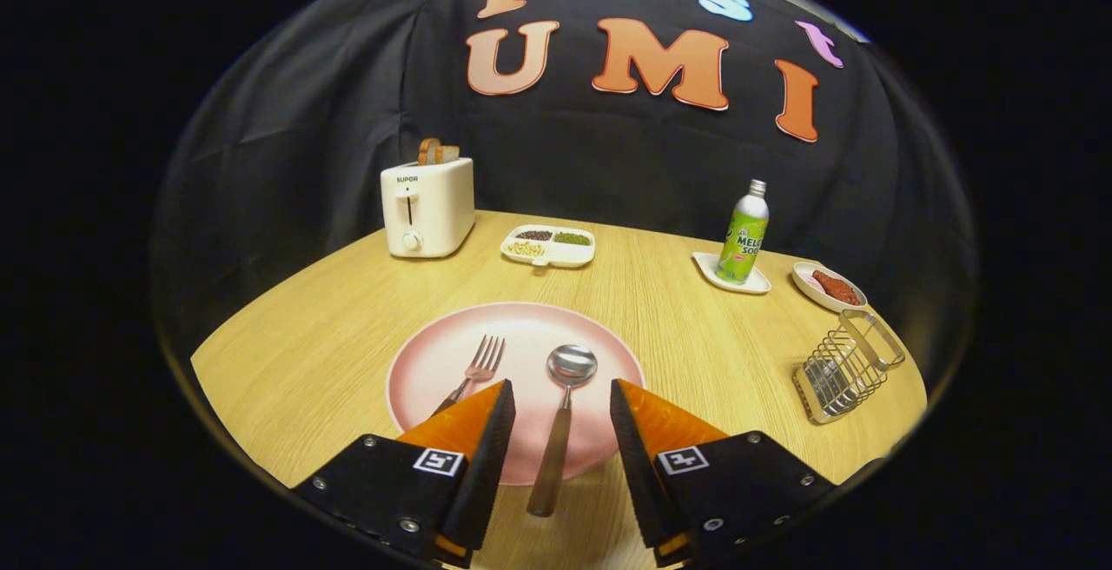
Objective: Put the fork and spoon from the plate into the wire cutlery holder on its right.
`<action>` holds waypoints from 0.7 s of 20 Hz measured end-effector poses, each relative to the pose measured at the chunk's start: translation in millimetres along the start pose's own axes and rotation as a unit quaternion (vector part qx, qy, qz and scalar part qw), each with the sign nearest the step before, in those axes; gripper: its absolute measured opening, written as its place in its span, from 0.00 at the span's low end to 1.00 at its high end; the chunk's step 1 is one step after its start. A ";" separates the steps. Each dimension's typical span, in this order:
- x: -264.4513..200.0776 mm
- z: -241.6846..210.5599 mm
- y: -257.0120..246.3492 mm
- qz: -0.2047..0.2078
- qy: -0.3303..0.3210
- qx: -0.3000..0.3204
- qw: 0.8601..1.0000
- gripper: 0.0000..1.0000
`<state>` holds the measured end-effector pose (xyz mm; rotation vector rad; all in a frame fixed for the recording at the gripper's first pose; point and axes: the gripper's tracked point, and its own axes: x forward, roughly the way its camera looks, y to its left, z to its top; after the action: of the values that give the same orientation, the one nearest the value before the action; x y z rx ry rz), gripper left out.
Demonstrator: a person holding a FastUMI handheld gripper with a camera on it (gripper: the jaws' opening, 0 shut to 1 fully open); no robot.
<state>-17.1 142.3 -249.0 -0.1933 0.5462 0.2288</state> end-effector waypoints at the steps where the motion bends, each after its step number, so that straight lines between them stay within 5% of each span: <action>1: 2.1 -2.3 -0.2 -0.002 0.007 0.001 1.000 0.64; 8: 13.8 -15.1 3.6 0.001 0.045 0.025 0.999 0.32; 14: 21.9 -25.1 -3.6 -0.006 0.077 0.043 0.996 0.14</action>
<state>-10.2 136.4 -281.3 -0.1306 0.7063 0.1800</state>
